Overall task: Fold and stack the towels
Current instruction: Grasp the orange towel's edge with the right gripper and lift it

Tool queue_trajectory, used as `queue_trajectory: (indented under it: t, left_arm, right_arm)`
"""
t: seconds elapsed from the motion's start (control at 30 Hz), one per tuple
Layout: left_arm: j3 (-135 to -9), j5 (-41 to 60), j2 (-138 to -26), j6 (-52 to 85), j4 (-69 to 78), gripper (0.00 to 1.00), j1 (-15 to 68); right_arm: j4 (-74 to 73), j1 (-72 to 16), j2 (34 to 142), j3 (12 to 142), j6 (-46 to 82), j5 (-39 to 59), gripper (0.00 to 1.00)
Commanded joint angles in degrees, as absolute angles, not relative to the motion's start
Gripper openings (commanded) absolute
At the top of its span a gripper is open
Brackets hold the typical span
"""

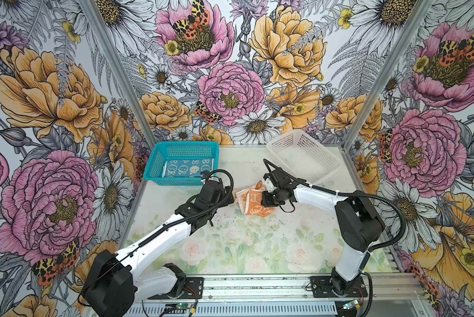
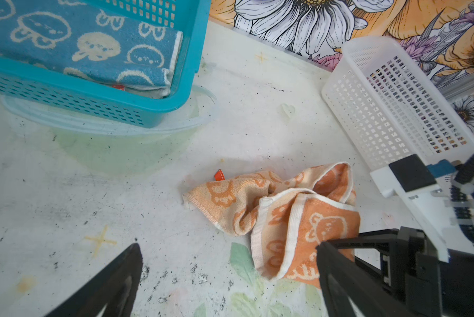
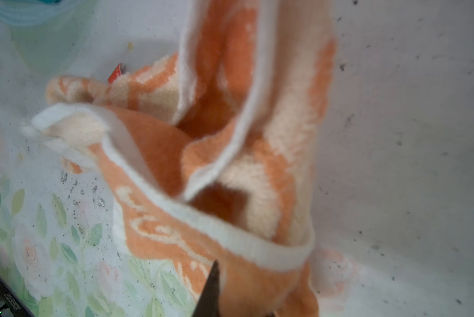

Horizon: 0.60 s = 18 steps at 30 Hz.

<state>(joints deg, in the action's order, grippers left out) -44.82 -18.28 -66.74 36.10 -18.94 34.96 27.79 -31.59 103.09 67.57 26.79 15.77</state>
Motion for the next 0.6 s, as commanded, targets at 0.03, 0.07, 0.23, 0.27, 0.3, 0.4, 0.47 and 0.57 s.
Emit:
queue_trajectory:
  t: [0.03,0.07,0.23,0.27,0.3,0.4,0.47,0.57]
  left_arm:
    - [-44.6,-16.6,-66.2,36.5,-16.9,0.99,34.3]
    - [-44.8,-16.6,-66.5,36.4,-16.8,0.99,34.3]
    - [-45.3,-15.7,-67.2,36.6,-16.8,0.99,34.2]
    - [-45.3,-15.6,-67.5,36.6,-16.8,0.99,34.3]
    - [-45.2,-15.6,-67.5,36.7,-16.8,0.99,34.3]
    - [-45.1,-15.4,-68.1,36.5,-16.8,0.99,34.3]
    - [-45.1,-15.2,-68.9,36.5,-16.6,0.99,34.3]
    - [-45.2,-14.5,-70.6,36.7,-15.4,0.99,34.4]
  right_arm:
    - [28.9,-31.6,97.3,73.1,26.0,16.9,0.00]
    - [29.8,-31.3,96.6,74.5,25.7,17.0,0.00]
    - [32.4,-26.0,93.7,76.8,24.1,18.1,0.00]
    - [33.2,-24.3,93.7,76.1,23.5,17.9,0.07]
    - [33.9,-22.9,93.9,75.0,22.7,17.6,0.16]
    - [34.9,-20.7,93.5,70.4,20.8,14.0,0.45]
    - [35.1,-20.5,92.6,68.1,20.3,12.0,0.59]
    - [35.3,-20.8,90.2,66.5,20.7,9.6,0.72]
